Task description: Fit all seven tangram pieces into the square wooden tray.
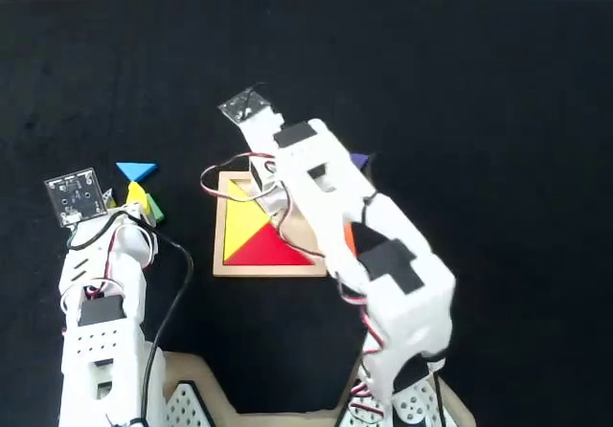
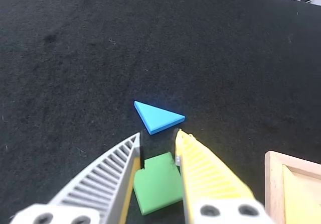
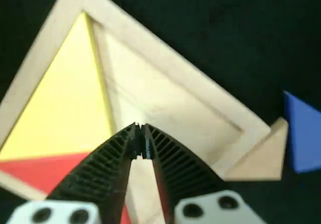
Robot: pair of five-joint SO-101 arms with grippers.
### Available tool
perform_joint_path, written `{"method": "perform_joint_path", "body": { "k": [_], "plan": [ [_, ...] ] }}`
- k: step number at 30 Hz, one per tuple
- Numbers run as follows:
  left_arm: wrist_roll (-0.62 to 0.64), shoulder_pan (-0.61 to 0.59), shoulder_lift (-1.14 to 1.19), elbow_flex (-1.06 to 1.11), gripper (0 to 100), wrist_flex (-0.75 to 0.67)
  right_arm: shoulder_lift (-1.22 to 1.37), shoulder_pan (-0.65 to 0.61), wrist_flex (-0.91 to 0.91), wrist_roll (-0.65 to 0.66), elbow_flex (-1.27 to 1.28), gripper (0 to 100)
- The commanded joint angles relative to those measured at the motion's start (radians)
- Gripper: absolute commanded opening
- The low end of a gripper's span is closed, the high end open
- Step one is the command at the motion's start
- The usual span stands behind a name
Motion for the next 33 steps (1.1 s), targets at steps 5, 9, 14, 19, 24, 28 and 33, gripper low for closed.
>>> {"method": "perform_joint_path", "body": {
  "k": [5, 9, 14, 19, 24, 28, 33],
  "plan": [
    [-0.011, 0.015, -0.014, -0.027, 12, -0.026, 0.12, -0.035, 0.049, 0.006, -0.18, 1.1],
    [-0.011, 0.015, -0.014, -0.027, 12, -0.026, 0.124, -0.095, 0.092, 0.006, -0.199, 1.1],
    [-0.011, 0.015, -0.014, -0.027, 12, -0.026, 0.124, -0.158, 0.118, 0.006, -0.202, 1.1],
    [-0.011, 0.015, -0.014, -0.027, 12, -0.026, 0.03, -0.084, 0.161, 0.006, -0.202, 1.1],
    [-0.011, 0.015, -0.014, -0.028, 12, -0.026, -0.295, 0.04, 0.29, -0.087, -0.137, 1.1],
    [-0.011, 0.015, -0.014, -0.027, 12, -0.026, -0.587, 0.118, 0.256, -0.137, 0.094, 1.1],
    [-0.011, 0.015, -0.014, -0.027, 12, -0.026, -0.858, 0.169, 0.017, -0.115, 0.464, 1.5]
  ]
}}
